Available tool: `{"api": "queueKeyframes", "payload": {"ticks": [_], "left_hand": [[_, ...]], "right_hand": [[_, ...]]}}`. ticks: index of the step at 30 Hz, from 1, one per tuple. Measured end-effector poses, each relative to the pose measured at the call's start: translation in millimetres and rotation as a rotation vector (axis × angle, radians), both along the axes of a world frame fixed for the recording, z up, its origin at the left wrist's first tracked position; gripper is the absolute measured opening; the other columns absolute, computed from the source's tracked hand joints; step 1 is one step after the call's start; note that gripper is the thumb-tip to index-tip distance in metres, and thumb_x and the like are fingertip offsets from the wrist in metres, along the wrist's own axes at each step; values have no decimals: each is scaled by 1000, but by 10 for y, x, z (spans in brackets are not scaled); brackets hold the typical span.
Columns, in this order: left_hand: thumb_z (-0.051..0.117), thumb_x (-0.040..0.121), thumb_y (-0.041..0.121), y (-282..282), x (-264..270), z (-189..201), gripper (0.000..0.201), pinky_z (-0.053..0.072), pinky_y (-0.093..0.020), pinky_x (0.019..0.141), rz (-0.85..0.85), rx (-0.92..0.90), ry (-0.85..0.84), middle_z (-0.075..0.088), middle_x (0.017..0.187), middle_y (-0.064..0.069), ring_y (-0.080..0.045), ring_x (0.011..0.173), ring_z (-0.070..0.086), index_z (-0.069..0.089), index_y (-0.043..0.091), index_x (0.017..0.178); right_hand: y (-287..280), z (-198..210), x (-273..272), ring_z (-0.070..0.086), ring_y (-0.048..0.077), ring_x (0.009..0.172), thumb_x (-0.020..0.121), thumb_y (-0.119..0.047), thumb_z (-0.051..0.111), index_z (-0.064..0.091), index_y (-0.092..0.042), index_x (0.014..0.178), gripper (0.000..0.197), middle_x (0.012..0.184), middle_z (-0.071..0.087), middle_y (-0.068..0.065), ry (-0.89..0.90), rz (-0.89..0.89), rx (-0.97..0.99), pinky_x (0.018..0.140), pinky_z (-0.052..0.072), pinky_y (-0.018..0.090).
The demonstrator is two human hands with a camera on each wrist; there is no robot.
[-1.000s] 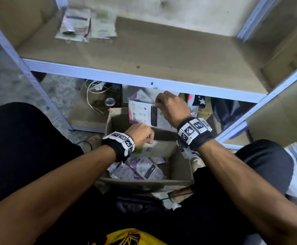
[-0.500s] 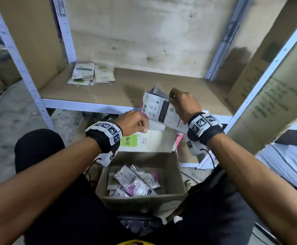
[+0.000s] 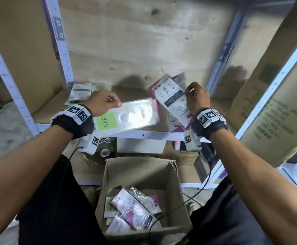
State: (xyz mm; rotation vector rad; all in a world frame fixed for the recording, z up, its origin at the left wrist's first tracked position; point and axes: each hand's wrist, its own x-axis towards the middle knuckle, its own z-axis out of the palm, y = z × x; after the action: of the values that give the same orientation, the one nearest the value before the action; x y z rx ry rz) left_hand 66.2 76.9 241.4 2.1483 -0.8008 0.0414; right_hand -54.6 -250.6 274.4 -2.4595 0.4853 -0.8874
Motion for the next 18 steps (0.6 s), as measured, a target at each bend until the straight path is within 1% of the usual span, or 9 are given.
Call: {"api": "queueKeyframes", "payload": {"ticks": [3, 4, 5, 7, 9, 11, 14, 16, 18], "left_hand": [[75, 86, 19, 85, 289, -46, 8, 51, -34, 93, 101, -102, 97, 72, 93, -1, -26, 102, 67, 71, 21, 79], [74, 87, 17, 109, 380, -78, 3, 49, -34, 97, 121, -150, 143, 73, 100, -6, -27, 107, 66, 73, 15, 87], [72, 88, 16, 127, 473, -107, 13, 47, -34, 100, 153, -189, 191, 72, 108, -12, -28, 111, 64, 73, 8, 99], [69, 91, 19, 155, 671, -183, 26, 45, -29, 97, 233, -250, 249, 70, 117, -14, -25, 111, 63, 71, 4, 113], [67, 92, 24, 171, 851, -263, 30, 45, -30, 95, 320, -296, 274, 69, 119, -14, -20, 107, 62, 71, 5, 115], [67, 93, 24, 185, 1041, -339, 30, 46, -36, 98, 393, -379, 326, 68, 120, -20, -24, 106, 63, 71, 2, 113], [69, 90, 27, 248, 1337, -442, 25, 49, -53, 101, 494, -533, 456, 69, 116, -20, -36, 111, 65, 73, 5, 103], [68, 88, 32, 313, 1566, -482, 12, 50, -51, 101, 554, -534, 473, 68, 112, -11, -34, 113, 64, 68, 20, 86], [66, 87, 35, 395, 1791, -486, 14, 52, -41, 97, 624, -531, 470, 65, 102, -4, -27, 100, 65, 60, 28, 77]], "right_hand": [[22, -18, 237, 64, 37, 86, 95, -17, 49, 60, -15, 98, 11, 94, 70, 17, -4, 3, 67, 73, 54, 39], [40, -30, 328, 64, 37, 88, 95, -16, 50, 61, -14, 100, 12, 97, 70, 17, -5, 8, 87, 76, 54, 42], [56, -45, 426, 64, 37, 89, 95, -16, 50, 62, -12, 101, 14, 99, 70, 17, -1, 13, 105, 77, 54, 41], [89, -83, 643, 63, 33, 87, 95, -16, 51, 64, -11, 101, 15, 98, 70, 13, 25, 27, 147, 72, 49, 34], [133, -125, 863, 58, 26, 79, 95, -17, 52, 65, -14, 99, 14, 90, 67, 7, 48, 35, 195, 65, 39, 24], [189, -168, 1106, 57, 23, 75, 94, -18, 53, 65, -17, 96, 12, 86, 65, 5, 77, 55, 272, 63, 37, 20], [295, -267, 1524, 66, 28, 84, 93, -24, 57, 68, -17, 99, 14, 94, 72, 9, 114, 94, 411, 75, 54, 31], [403, -341, 1822, 68, 29, 90, 92, -27, 60, 69, -14, 101, 18, 98, 73, 11, 120, 115, 504, 86, 57, 39], [540, -414, 2111, 67, 27, 89, 92, -27, 63, 70, -9, 106, 24, 95, 72, 10, 120, 147, 579, 90, 56, 42]]}}
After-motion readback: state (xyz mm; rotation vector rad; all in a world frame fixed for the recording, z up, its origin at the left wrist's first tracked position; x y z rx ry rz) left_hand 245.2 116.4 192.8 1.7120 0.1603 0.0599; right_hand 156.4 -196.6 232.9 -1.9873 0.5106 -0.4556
